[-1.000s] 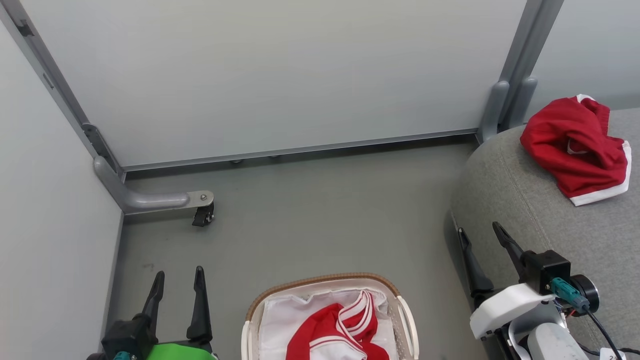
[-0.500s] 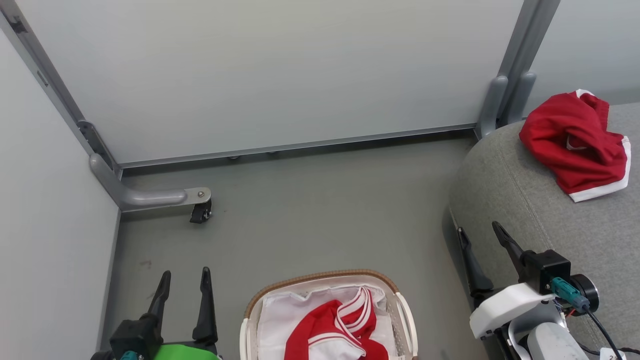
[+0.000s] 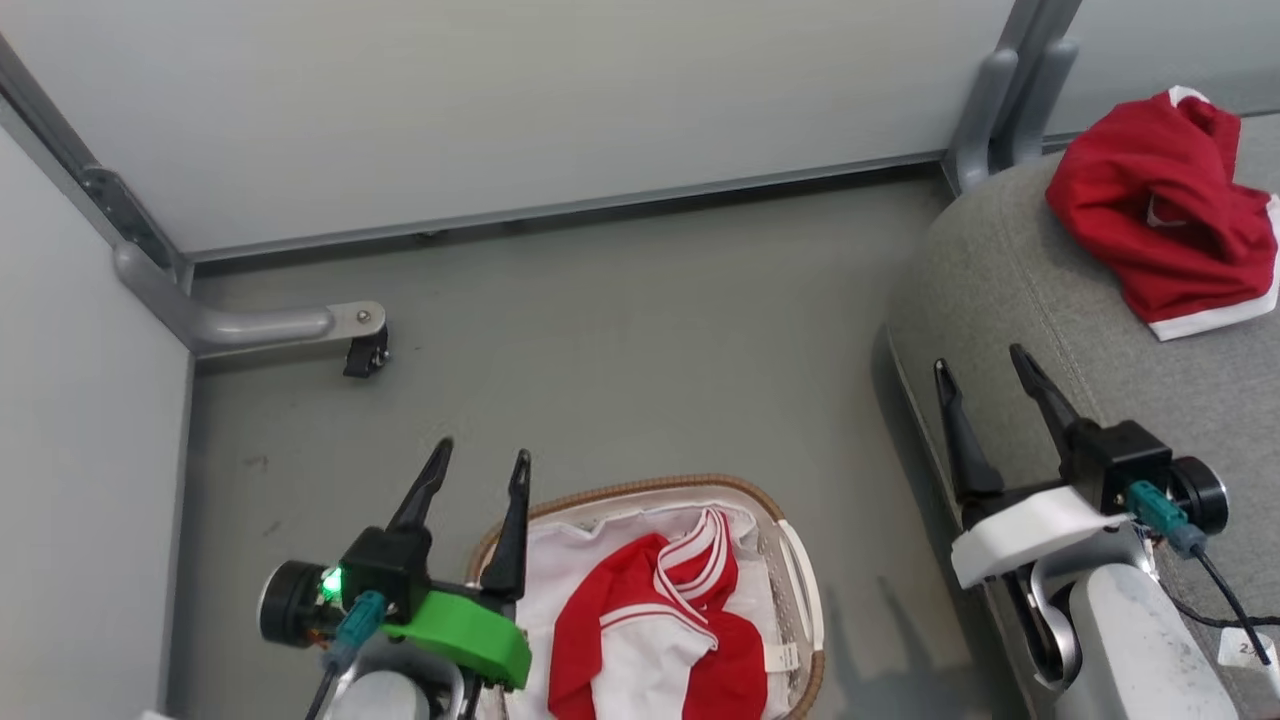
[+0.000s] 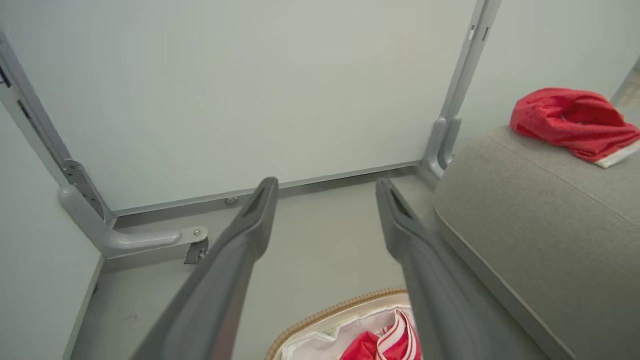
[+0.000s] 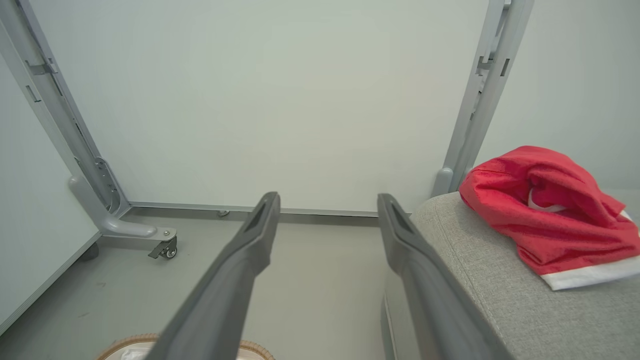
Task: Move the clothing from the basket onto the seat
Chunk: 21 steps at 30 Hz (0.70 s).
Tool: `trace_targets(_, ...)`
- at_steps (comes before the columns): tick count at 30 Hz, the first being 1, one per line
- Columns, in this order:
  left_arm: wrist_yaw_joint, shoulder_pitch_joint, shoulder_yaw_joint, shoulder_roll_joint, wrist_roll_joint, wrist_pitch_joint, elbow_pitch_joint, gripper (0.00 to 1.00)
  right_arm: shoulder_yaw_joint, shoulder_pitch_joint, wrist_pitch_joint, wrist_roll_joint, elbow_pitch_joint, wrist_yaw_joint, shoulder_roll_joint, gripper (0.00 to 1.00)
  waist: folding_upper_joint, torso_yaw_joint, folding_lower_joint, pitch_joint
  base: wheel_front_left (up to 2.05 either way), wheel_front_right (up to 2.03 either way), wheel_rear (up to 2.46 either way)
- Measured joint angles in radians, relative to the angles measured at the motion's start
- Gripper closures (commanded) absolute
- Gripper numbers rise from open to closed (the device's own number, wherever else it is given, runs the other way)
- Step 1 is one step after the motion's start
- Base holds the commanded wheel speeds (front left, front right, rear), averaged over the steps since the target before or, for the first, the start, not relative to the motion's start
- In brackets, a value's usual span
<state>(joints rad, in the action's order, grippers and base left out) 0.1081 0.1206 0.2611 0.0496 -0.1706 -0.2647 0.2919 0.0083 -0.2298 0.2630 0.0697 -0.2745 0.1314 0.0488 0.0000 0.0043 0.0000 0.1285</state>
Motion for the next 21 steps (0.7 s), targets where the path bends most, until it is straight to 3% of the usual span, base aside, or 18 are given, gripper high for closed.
trace_targets(9, 0.015, 0.219, 0.196, -0.002, 0.013, 0.000, 0.214, 0.00, -0.022, -0.100, 0.000, 0.002, 0.062, 0.000, 0.001, 0.00, 0.0000, -0.037, 0.0000, 0.177, 0.00, 0.00, 0.00)
trace_targets(13, 0.016, 0.330, 0.307, -0.003, 0.012, 0.000, 0.389, 0.00, -0.033, -0.152, 0.000, 0.030, 0.105, 0.000, 0.001, 0.00, 0.0000, -0.066, 0.0001, 0.291, 0.00, 0.00, 0.00)
trace_targets(21, 0.021, 0.463, 0.426, -0.003, 0.048, 0.000, 0.646, 0.00, -0.002, -0.216, 0.000, 0.053, 0.163, 0.000, 0.001, 0.00, 0.0000, -0.120, 0.0001, 0.463, 0.00, 0.00, 0.00)
